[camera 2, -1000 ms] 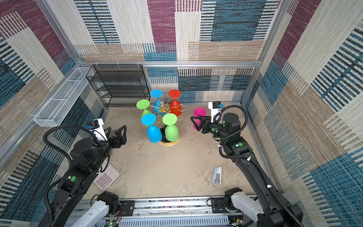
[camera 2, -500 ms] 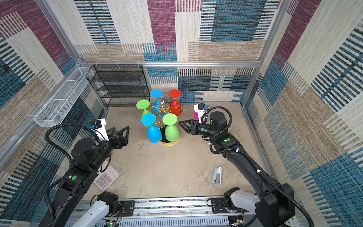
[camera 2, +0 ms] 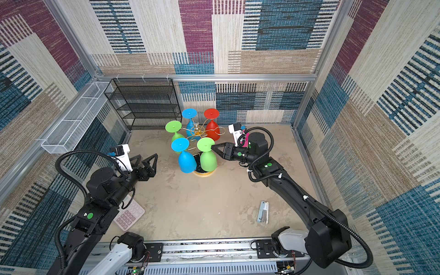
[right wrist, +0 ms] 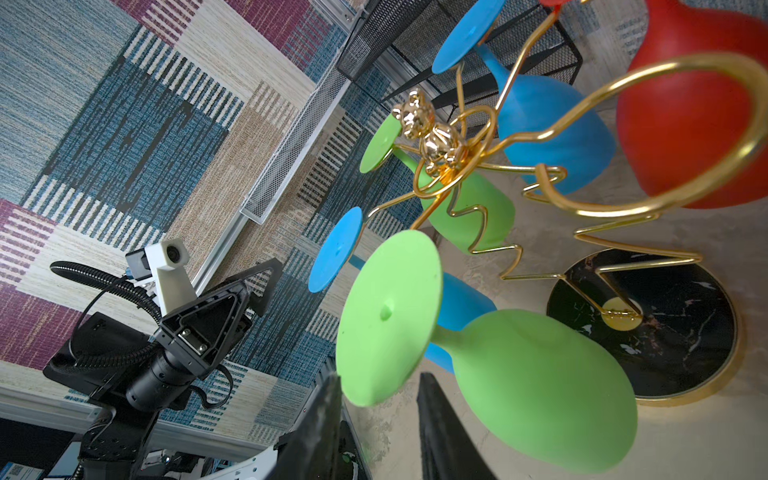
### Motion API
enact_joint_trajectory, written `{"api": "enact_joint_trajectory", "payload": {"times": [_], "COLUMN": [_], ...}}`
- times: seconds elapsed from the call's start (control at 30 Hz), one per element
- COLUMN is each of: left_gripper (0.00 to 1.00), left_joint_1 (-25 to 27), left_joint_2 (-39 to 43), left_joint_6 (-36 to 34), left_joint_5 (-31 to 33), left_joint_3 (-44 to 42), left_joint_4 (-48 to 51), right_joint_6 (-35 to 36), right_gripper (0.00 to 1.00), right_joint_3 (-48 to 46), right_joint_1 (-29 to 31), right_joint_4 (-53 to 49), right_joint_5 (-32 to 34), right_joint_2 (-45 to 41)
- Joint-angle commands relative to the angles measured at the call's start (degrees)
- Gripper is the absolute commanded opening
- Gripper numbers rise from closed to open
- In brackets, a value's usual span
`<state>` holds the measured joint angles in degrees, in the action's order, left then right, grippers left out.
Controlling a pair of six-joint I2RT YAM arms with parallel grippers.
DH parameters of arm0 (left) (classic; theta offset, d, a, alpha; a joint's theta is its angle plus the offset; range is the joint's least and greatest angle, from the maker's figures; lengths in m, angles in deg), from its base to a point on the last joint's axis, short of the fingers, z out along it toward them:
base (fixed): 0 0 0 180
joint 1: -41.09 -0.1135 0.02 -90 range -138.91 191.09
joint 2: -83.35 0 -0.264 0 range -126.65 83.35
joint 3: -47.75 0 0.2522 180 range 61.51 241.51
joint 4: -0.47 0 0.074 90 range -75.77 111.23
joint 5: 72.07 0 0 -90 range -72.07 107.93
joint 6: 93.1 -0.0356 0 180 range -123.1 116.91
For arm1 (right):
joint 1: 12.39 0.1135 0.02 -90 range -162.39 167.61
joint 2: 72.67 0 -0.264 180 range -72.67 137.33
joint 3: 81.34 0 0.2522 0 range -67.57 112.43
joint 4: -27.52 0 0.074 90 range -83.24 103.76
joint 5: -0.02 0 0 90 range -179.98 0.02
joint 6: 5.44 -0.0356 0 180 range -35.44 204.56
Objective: Take the wine glass off the wine glass rack
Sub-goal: 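Reach the right gripper toward the green glass stem on the rack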
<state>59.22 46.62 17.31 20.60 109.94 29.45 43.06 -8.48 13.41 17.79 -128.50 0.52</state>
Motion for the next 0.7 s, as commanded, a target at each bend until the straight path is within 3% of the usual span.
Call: {"api": "enact_joint_trajectory", "payload": {"times": [0.0, 0.67], "left_gripper": [0.88, 0.88], "left_joint_1": [-0.1, -0.1], "left_joint_2": [0.1, 1.3], "left_joint_6": [0.8, -0.4], "left_joint_5": [-0.2, 0.1], "left_joint_3": [-0.2, -0.7], "left_joint_4": [-1.6, -1.5], "right_joint_6": [-1.0, -4.3], "right_gripper": [0.33, 0.15], "right_joint_3": [1.1, 1.9], "right_joint_1": [0.2, 0.3], "right_joint_4": [2.5, 3.2], "right_joint_5": [0.2, 0.5], "right_joint_2": [0.7, 1.7]}}
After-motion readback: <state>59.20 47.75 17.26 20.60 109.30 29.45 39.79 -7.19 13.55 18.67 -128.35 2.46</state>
